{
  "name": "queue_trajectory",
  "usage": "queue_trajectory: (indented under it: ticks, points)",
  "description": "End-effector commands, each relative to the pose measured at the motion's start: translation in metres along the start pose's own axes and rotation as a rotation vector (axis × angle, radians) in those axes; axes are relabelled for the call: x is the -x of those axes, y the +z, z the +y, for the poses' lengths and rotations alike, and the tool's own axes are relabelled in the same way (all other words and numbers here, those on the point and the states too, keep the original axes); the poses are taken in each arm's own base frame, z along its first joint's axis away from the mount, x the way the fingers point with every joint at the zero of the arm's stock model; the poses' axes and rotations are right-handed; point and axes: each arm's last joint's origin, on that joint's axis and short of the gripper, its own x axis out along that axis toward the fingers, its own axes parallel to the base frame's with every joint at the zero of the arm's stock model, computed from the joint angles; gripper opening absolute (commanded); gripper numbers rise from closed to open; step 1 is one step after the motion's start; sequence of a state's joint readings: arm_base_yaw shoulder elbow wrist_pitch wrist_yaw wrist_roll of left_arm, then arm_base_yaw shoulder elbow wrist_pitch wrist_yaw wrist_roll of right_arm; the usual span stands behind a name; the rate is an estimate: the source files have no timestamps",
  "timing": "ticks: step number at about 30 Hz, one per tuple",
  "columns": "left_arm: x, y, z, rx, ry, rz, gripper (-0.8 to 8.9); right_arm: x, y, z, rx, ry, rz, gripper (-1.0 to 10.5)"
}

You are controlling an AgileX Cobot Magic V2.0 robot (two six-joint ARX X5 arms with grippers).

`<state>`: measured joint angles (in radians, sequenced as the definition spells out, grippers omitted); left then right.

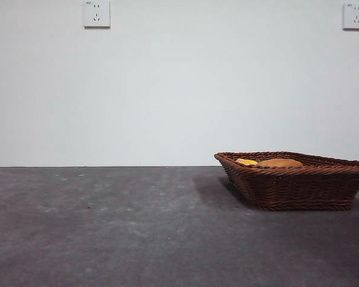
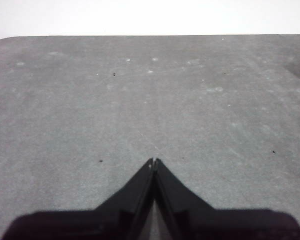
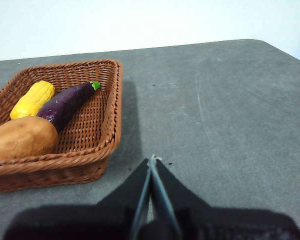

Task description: Help me put the vegetables on the table into the basket

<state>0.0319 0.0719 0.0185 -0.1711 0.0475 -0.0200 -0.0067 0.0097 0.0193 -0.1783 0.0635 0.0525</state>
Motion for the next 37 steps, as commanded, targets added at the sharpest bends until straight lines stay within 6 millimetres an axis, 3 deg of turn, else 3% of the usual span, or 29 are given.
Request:
queue_trajectory:
  ticks: [1, 37]
  points:
    - [-0.0011, -0.0030, 0.0002, 0.006, -0.002, 0.005, -0.03, -0.0003, -0.0017, -0.0003, 0.001, -0.006, 0.007, 0.0]
    - [-0.0011, -0.0030, 0.0002, 0.006, -0.002, 0.005, -0.03, -0.0004, -0.0016, -0.0038, -0.005, -0.042, 0.006, 0.0]
